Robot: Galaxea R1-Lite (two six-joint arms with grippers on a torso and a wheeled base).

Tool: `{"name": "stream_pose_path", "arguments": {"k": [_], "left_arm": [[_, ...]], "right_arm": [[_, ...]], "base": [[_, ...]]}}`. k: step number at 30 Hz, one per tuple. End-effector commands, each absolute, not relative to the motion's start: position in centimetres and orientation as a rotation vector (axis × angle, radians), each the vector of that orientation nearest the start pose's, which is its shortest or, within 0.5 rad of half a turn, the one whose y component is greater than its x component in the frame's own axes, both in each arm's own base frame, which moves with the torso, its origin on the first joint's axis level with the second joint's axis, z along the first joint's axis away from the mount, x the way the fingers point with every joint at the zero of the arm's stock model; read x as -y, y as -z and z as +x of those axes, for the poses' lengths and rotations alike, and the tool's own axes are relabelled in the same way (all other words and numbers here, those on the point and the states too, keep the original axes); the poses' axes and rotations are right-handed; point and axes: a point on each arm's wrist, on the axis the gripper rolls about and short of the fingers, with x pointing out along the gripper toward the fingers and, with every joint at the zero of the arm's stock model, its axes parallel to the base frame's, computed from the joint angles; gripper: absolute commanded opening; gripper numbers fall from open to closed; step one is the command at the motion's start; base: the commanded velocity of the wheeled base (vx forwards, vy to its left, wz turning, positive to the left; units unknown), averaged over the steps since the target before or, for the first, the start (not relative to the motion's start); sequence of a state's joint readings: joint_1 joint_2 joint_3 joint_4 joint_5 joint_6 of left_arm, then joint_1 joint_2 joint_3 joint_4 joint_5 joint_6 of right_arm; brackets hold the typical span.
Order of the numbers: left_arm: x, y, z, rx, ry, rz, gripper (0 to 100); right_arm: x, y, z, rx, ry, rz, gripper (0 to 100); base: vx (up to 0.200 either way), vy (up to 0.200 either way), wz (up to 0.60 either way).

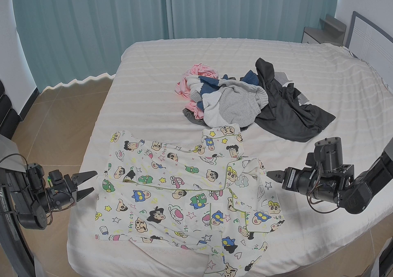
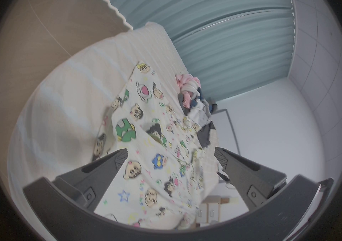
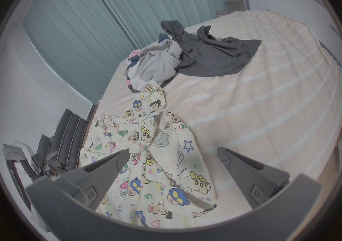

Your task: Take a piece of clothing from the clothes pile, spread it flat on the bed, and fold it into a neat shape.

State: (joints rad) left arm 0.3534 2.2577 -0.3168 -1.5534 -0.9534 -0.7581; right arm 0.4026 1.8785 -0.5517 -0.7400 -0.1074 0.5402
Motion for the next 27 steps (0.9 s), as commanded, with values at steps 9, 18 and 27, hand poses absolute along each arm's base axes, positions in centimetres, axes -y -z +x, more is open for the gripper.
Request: {"name": "stream_pose_path", "arguments": {"k": [9, 18, 27], "left_arm": [[-9.8, 1.4, 24.4, -0.562, 0.520, -0.938, 100], [-9.6, 1.7, 24.6, -0.569, 0.526, -0.936, 100], [-9.4, 2.0, 24.8, -0.573, 0.520, -0.929, 100]], "right_arm": [[-10.2, -0.9, 30.8, -0.837, -0.175, 0.209, 100], [-11.0, 0.4, 33.5, -0.787, -0.180, 0.223, 100], [-11.3, 0.7, 34.3, -0.740, -0.189, 0.238, 0]], "base": [[0.000, 0.000, 0.00], [0.000, 0.000, 0.00], [0.000, 0.000, 0.00]]}}
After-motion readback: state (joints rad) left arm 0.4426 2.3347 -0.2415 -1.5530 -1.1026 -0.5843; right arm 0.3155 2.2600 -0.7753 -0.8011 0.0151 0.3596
